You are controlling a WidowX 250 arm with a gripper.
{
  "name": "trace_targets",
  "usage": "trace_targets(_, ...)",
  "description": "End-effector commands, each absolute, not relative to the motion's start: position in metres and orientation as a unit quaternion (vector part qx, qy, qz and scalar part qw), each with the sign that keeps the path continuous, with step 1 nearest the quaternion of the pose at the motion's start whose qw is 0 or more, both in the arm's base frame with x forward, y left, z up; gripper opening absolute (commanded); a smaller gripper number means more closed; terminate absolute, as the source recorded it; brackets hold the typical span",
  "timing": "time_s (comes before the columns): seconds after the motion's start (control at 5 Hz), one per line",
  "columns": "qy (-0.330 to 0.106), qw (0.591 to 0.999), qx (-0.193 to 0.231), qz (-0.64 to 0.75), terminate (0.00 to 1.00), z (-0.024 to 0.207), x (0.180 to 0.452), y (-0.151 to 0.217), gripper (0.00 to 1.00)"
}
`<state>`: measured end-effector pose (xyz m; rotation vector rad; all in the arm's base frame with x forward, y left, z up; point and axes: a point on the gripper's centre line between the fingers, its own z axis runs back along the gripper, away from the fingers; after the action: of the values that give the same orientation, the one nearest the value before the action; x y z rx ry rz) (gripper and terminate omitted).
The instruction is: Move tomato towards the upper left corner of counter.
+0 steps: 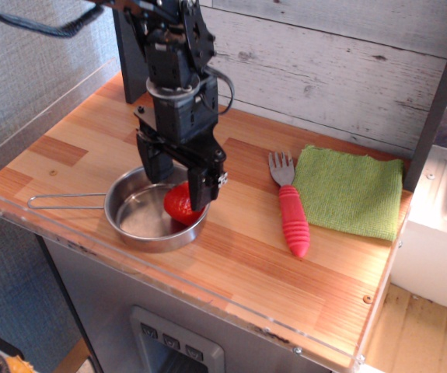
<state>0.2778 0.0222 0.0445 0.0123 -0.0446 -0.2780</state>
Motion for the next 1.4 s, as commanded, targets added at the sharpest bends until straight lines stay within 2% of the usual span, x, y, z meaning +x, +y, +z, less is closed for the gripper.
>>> trace_targets(0.0, -0.009, 0.986, 0.037, -0.163, 0.0, 0.041, 0.283, 0.031, 1.0)
trace_targets(0.6, 0.023, 0.987, 0.037, -0.157, 0.0, 0.021, 0.286, 0.035, 1.0)
trace_targets(0.8, 0.009, 0.986, 0.029, -0.166, 0.0, 0.024, 0.285, 0.034, 0.0)
trace_targets(1.0, -0.029, 0.986, 0.02, -0.166, 0.0, 0.047, 0.282, 0.029, 0.0)
trace_targets(1.2, -0.063, 0.986, 0.01, -0.154, 0.0, 0.082, 0.28, 0.039, 0.0)
